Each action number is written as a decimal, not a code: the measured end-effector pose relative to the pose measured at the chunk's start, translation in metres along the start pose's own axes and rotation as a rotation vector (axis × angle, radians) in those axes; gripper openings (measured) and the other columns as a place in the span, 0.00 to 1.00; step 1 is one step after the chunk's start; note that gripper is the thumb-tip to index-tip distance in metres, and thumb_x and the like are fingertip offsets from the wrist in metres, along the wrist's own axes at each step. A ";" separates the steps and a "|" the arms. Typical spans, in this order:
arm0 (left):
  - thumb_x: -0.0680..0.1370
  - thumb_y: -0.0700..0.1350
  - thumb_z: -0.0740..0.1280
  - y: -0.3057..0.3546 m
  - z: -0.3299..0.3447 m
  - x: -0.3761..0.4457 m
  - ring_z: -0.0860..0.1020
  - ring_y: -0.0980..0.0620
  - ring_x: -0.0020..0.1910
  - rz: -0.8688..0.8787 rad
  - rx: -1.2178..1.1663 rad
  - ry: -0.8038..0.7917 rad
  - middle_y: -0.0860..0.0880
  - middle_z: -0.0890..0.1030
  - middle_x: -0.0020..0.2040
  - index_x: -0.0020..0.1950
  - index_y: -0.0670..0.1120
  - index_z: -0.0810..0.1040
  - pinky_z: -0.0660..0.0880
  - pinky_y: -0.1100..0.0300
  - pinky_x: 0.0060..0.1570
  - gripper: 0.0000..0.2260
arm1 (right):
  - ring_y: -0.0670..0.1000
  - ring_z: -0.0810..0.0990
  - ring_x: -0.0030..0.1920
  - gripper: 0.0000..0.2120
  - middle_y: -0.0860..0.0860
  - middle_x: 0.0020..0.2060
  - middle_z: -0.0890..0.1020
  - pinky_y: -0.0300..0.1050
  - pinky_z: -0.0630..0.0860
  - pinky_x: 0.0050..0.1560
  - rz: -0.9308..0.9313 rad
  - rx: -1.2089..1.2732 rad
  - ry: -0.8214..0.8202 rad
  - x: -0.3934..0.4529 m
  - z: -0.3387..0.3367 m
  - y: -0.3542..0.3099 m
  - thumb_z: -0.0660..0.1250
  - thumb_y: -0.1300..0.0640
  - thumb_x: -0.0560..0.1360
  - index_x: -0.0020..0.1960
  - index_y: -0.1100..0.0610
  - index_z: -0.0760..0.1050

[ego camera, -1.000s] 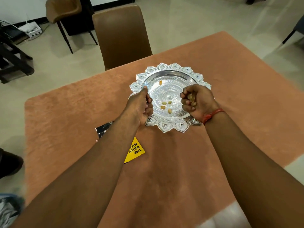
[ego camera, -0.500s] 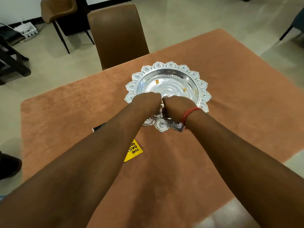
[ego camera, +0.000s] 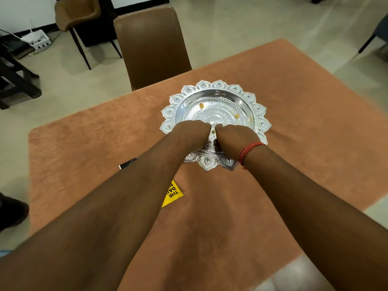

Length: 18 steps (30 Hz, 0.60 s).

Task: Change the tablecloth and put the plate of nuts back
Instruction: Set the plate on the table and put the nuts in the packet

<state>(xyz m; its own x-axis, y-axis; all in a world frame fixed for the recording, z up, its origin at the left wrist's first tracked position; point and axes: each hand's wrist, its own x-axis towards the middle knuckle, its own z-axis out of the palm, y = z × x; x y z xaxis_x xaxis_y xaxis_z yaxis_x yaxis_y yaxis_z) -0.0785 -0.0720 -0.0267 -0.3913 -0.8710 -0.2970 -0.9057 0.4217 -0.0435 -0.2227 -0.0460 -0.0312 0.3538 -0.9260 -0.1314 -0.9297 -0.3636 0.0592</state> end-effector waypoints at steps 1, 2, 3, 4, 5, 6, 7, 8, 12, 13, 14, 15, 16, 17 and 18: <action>0.77 0.39 0.64 0.000 0.000 0.001 0.76 0.44 0.43 -0.003 -0.006 0.002 0.43 0.79 0.51 0.60 0.43 0.73 0.71 0.52 0.38 0.12 | 0.58 0.73 0.35 0.13 0.57 0.43 0.82 0.48 0.66 0.33 0.007 -0.020 -0.003 -0.001 0.000 0.000 0.60 0.60 0.79 0.62 0.62 0.69; 0.78 0.39 0.63 -0.001 0.000 0.001 0.76 0.44 0.42 -0.014 -0.028 0.007 0.43 0.79 0.51 0.60 0.43 0.73 0.71 0.53 0.38 0.11 | 0.59 0.75 0.36 0.12 0.57 0.44 0.82 0.48 0.66 0.34 0.010 -0.035 -0.008 -0.001 0.000 0.000 0.60 0.61 0.78 0.61 0.62 0.70; 0.79 0.41 0.63 -0.002 -0.001 0.002 0.74 0.45 0.42 -0.037 -0.084 0.020 0.43 0.79 0.51 0.59 0.42 0.73 0.71 0.53 0.38 0.10 | 0.60 0.78 0.38 0.11 0.58 0.44 0.82 0.47 0.67 0.34 0.011 -0.040 -0.016 -0.001 0.000 0.000 0.61 0.61 0.78 0.60 0.62 0.71; 0.80 0.42 0.62 -0.004 -0.002 0.002 0.74 0.45 0.42 -0.071 -0.185 0.042 0.42 0.78 0.50 0.58 0.41 0.73 0.69 0.54 0.38 0.09 | 0.60 0.80 0.40 0.11 0.58 0.45 0.82 0.47 0.67 0.35 0.007 -0.039 -0.026 -0.001 0.000 -0.001 0.61 0.61 0.78 0.59 0.61 0.71; 0.81 0.44 0.61 -0.007 -0.004 0.002 0.73 0.46 0.41 -0.108 -0.333 0.067 0.41 0.77 0.48 0.56 0.40 0.73 0.69 0.54 0.37 0.09 | 0.60 0.81 0.42 0.10 0.58 0.45 0.83 0.47 0.68 0.36 0.001 -0.036 -0.037 0.000 0.000 -0.002 0.61 0.62 0.77 0.58 0.61 0.72; 0.81 0.44 0.61 -0.010 -0.007 -0.001 0.72 0.46 0.39 -0.139 -0.545 0.095 0.41 0.76 0.44 0.53 0.40 0.74 0.67 0.55 0.35 0.08 | 0.61 0.81 0.42 0.10 0.58 0.45 0.83 0.47 0.68 0.36 -0.004 -0.028 -0.046 0.001 0.001 -0.002 0.60 0.63 0.77 0.58 0.62 0.72; 0.80 0.44 0.60 -0.012 -0.009 -0.006 0.69 0.48 0.34 -0.163 -0.830 0.125 0.41 0.73 0.40 0.48 0.41 0.74 0.64 0.56 0.32 0.07 | 0.60 0.81 0.42 0.11 0.58 0.46 0.83 0.47 0.68 0.36 -0.005 -0.018 -0.052 0.002 0.002 -0.002 0.60 0.63 0.77 0.58 0.62 0.72; 0.80 0.43 0.58 -0.013 -0.011 -0.013 0.64 0.50 0.29 -0.191 -1.162 0.133 0.43 0.70 0.35 0.45 0.43 0.72 0.59 0.59 0.29 0.06 | 0.60 0.81 0.42 0.11 0.58 0.46 0.83 0.47 0.68 0.36 -0.004 -0.003 -0.057 0.003 0.003 0.000 0.60 0.63 0.77 0.59 0.62 0.73; 0.78 0.41 0.55 -0.010 -0.006 -0.051 0.56 0.56 0.23 -0.228 -2.016 0.002 0.51 0.64 0.28 0.40 0.47 0.69 0.54 0.69 0.21 0.08 | 0.57 0.73 0.37 0.15 0.59 0.46 0.81 0.43 0.64 0.33 -0.087 0.056 -0.099 0.003 0.000 0.003 0.61 0.59 0.79 0.64 0.61 0.71; 0.77 0.41 0.54 -0.010 -0.002 -0.058 0.57 0.57 0.22 -0.200 -2.127 -0.026 0.50 0.64 0.28 0.39 0.47 0.70 0.54 0.71 0.20 0.09 | 0.57 0.73 0.38 0.15 0.60 0.47 0.81 0.43 0.62 0.33 -0.134 0.072 -0.121 0.002 -0.002 0.002 0.60 0.57 0.80 0.65 0.61 0.71; 0.77 0.41 0.53 -0.010 0.002 -0.065 0.57 0.58 0.21 -0.181 -2.224 -0.044 0.50 0.64 0.27 0.39 0.46 0.70 0.54 0.72 0.20 0.10 | 0.58 0.75 0.40 0.15 0.60 0.48 0.81 0.44 0.62 0.35 -0.179 0.093 -0.141 0.001 -0.004 0.000 0.60 0.56 0.81 0.64 0.61 0.71; 0.78 0.41 0.52 -0.009 0.006 -0.070 0.57 0.58 0.21 -0.176 -2.308 -0.050 0.50 0.64 0.27 0.38 0.45 0.70 0.53 0.73 0.20 0.11 | 0.59 0.77 0.43 0.13 0.59 0.47 0.80 0.44 0.62 0.36 -0.212 0.124 -0.160 0.001 -0.006 -0.001 0.59 0.54 0.82 0.61 0.60 0.73; 0.78 0.42 0.52 -0.009 0.009 -0.074 0.58 0.58 0.20 -0.185 -2.372 -0.045 0.51 0.64 0.27 0.38 0.45 0.70 0.52 0.73 0.20 0.12 | 0.58 0.78 0.45 0.10 0.57 0.44 0.79 0.44 0.61 0.36 -0.233 0.160 -0.185 0.001 -0.007 -0.003 0.59 0.53 0.82 0.55 0.58 0.74; 0.79 0.43 0.52 -0.008 0.012 -0.077 0.58 0.58 0.20 -0.205 -2.411 -0.030 0.51 0.64 0.26 0.37 0.45 0.69 0.51 0.72 0.20 0.12 | 0.58 0.78 0.45 0.09 0.54 0.39 0.76 0.44 0.60 0.35 -0.243 0.193 -0.216 0.001 -0.010 -0.004 0.59 0.52 0.83 0.48 0.56 0.73; 0.80 0.44 0.53 -0.007 0.015 -0.079 0.58 0.59 0.20 -0.239 -2.426 -0.010 0.51 0.64 0.26 0.37 0.46 0.69 0.51 0.71 0.19 0.13 | 0.56 0.77 0.43 0.11 0.53 0.36 0.74 0.44 0.60 0.34 -0.246 0.212 -0.251 0.002 -0.013 -0.005 0.58 0.51 0.83 0.44 0.55 0.71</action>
<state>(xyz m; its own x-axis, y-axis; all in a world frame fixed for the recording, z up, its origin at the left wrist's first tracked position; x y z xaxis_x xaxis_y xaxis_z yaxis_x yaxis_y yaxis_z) -0.0385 -0.0024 -0.0167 -0.3052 -0.8358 -0.4563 0.5575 -0.5453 0.6260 -0.2160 -0.0477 -0.0188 0.5565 -0.7512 -0.3550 -0.8303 -0.5180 -0.2056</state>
